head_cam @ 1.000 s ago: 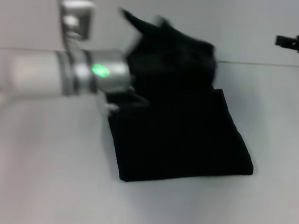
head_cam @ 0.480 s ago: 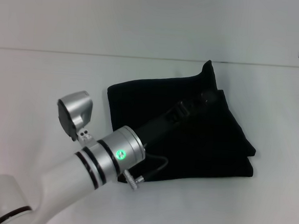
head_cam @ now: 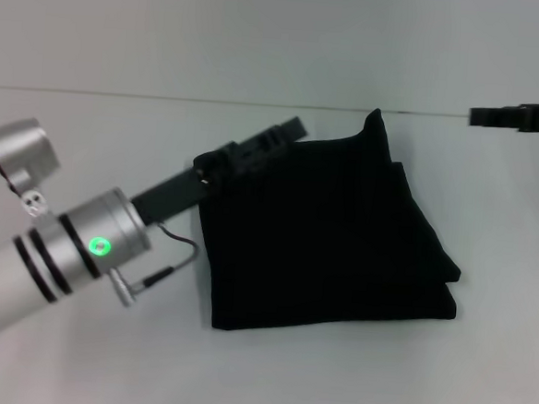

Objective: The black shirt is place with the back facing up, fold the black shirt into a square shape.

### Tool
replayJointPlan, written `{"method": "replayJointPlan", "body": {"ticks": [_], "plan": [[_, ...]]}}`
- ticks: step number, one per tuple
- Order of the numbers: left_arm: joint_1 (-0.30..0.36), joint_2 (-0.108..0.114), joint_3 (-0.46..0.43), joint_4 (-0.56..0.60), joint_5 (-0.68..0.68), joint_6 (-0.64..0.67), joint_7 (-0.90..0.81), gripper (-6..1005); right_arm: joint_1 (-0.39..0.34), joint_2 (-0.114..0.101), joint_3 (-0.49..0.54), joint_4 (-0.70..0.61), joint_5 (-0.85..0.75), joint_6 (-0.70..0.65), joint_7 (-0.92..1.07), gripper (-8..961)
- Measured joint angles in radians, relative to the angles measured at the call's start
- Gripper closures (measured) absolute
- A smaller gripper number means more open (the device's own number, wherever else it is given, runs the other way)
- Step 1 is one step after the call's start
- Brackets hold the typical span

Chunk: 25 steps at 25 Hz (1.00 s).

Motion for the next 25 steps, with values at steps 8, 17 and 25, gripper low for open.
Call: {"method": "replayJointPlan", "body": {"ticks": [8, 17, 25], "plan": [[0.01, 0.033, 0.013, 0.119, 0.0, -0.091, -0.014, 374, 0.093, 0.044, -0.112, 0.16, -0.003, 0.221, -0.005, 355], [-0.003, 0.054, 0.018, 0.148, 0.0, -0.207, -0.061, 382, 0.177, 0.115, -0.2, 0.23, -0.003, 0.413, -0.006, 370], [-0.003, 0.054, 0.018, 0.144, -0.001, -0.239, -0.062, 390, 0.185, 0.137, -0.199, 0.255, 0.0, 0.482, 0.0, 384]]}}
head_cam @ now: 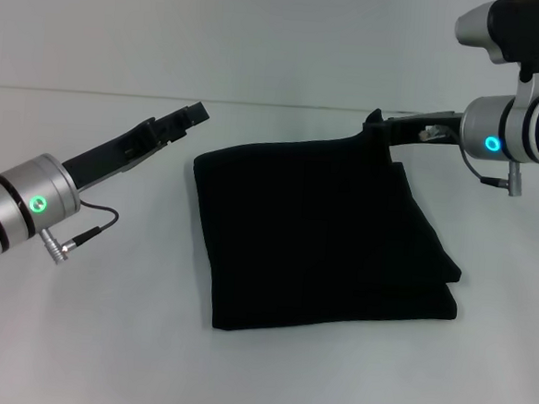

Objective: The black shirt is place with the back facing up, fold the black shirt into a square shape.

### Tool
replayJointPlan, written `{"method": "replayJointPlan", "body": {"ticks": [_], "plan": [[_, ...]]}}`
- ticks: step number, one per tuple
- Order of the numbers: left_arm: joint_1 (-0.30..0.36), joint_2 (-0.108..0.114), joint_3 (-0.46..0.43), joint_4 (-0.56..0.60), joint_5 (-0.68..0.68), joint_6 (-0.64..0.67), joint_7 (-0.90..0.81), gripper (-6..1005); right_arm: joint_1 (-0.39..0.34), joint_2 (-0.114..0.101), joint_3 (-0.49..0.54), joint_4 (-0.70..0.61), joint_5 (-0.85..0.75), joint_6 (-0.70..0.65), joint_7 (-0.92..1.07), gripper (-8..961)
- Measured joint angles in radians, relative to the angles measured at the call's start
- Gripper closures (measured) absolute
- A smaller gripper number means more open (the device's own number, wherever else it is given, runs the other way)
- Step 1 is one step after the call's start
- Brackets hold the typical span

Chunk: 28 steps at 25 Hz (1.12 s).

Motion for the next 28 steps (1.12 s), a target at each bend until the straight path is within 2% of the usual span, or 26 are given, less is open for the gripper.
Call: {"method": "replayJointPlan", "body": {"ticks": [2, 9, 13, 21, 26, 28], "plan": [[0.001, 0.0, 0.0, -0.001, 0.0, -0.002, 0.0, 392, 0.004, 0.005, -0.001, 0.015, 0.0, 0.029, 0.001, 387], [0.005, -0.002, 0.0, -0.002, -0.001, -0.006, -0.001, 398, 0.022, 0.027, 0.001, 0.063, 0.001, 0.115, -0.004, 679], [0.007, -0.003, 0.0, -0.003, 0.0, -0.017, -0.001, 402, 0.023, 0.028, 0.003, 0.064, 0.01, 0.12, -0.005, 819], [0.009, -0.003, 0.0, -0.002, 0.003, -0.019, -0.001, 410, -0.009, 0.028, 0.007, 0.074, 0.033, 0.168, 0.003, 810], [0.009, -0.002, 0.001, -0.002, 0.003, -0.019, -0.004, 415, -0.038, 0.018, 0.009, 0.065, 0.075, 0.164, -0.001, 914], [0.009, -0.002, 0.001, -0.001, 0.004, -0.022, -0.006, 417, -0.043, 0.016, 0.009, 0.062, 0.081, 0.164, -0.001, 909]]}}
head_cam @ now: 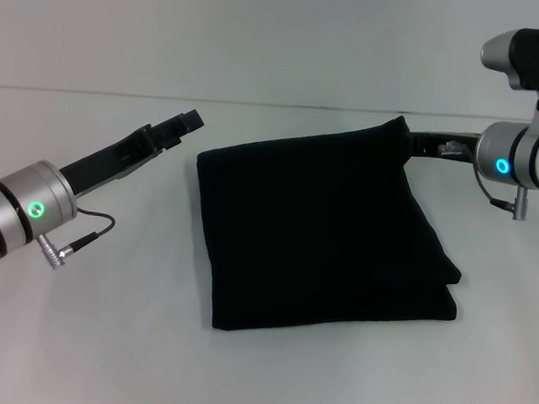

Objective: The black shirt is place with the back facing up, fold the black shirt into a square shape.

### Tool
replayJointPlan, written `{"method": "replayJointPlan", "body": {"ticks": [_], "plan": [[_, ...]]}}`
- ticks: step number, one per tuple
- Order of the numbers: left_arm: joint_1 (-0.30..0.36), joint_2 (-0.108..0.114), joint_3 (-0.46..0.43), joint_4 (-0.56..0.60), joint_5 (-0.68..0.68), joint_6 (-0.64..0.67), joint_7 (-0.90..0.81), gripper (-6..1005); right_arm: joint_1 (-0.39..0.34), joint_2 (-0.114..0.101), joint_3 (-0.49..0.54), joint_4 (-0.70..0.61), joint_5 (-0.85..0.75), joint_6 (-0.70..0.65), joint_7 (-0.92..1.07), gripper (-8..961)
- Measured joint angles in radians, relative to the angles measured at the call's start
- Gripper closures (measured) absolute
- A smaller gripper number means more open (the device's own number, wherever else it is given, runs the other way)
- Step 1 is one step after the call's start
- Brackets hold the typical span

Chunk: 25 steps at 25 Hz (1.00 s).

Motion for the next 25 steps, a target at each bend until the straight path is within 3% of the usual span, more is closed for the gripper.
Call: {"method": "replayJointPlan", "body": {"ticks": [4, 9, 14, 19, 25], "plan": [[-0.004, 0.001, 0.0, 0.0, 0.0, -0.022, -0.001, 420, -0.015, 0.003, 0.0, -0.037, 0.008, 0.005, -0.014, 900], [-0.017, 0.002, 0.011, -0.002, 0.001, -0.118, -0.033, 425, -0.027, 0.006, 0.0, -0.095, 0.012, -0.013, -0.032, 732], [-0.047, 0.002, 0.179, 0.007, 0.001, -0.244, -0.205, 430, -0.061, -0.014, 0.0, -0.163, 0.024, -0.118, -0.025, 485], [-0.084, -0.004, 0.303, 0.019, 0.001, -0.31, -0.301, 435, -0.085, -0.036, 0.0, -0.199, 0.024, -0.198, -0.032, 385], [-0.116, -0.015, 0.329, 0.01, 0.001, -0.41, -0.305, 440, -0.097, -0.042, 0.0, -0.211, 0.023, -0.199, -0.032, 307]]}}
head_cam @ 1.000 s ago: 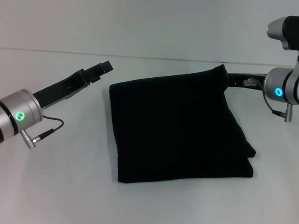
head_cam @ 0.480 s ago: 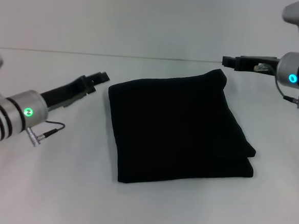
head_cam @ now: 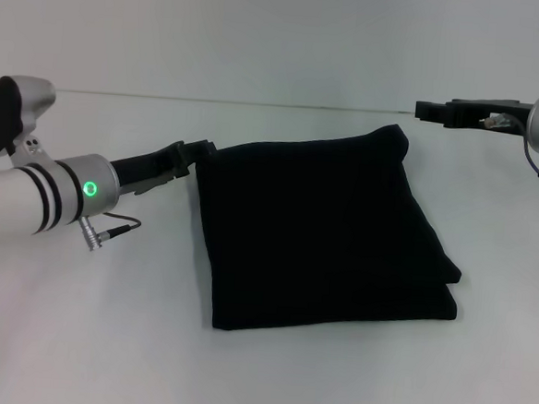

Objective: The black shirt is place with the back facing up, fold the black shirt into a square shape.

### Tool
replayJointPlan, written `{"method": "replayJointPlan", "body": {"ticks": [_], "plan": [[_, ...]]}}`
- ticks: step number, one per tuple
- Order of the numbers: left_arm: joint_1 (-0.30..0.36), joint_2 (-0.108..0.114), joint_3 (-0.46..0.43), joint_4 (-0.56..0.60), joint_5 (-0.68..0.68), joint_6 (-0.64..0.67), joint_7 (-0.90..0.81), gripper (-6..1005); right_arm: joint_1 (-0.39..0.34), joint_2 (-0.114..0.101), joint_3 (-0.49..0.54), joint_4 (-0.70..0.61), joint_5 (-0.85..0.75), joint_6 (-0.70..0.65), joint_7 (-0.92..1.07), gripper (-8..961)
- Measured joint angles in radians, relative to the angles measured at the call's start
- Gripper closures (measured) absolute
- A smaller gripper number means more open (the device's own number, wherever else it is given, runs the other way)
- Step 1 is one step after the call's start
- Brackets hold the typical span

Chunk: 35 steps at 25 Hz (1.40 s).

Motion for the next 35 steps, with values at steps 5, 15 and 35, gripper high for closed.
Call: {"method": "replayJointPlan", "body": {"ticks": [5, 15, 35], "plan": [[-0.015, -0.006, 0.028, 0.002, 0.0, -0.052, 0.0, 445, 0.0, -0.006, 0.0, 0.0, -0.001, 0.005, -0.001, 310], [-0.028, -0.016, 0.103, 0.005, 0.0, -0.115, 0.005, 455, 0.004, -0.01, 0.0, 0.0, 0.0, 0.008, -0.001, 312], [-0.051, -0.032, 0.184, 0.006, 0.0, -0.119, 0.009, 474, 0.007, 0.001, -0.001, -0.009, 0.001, 0.011, -0.017, 315]]}}
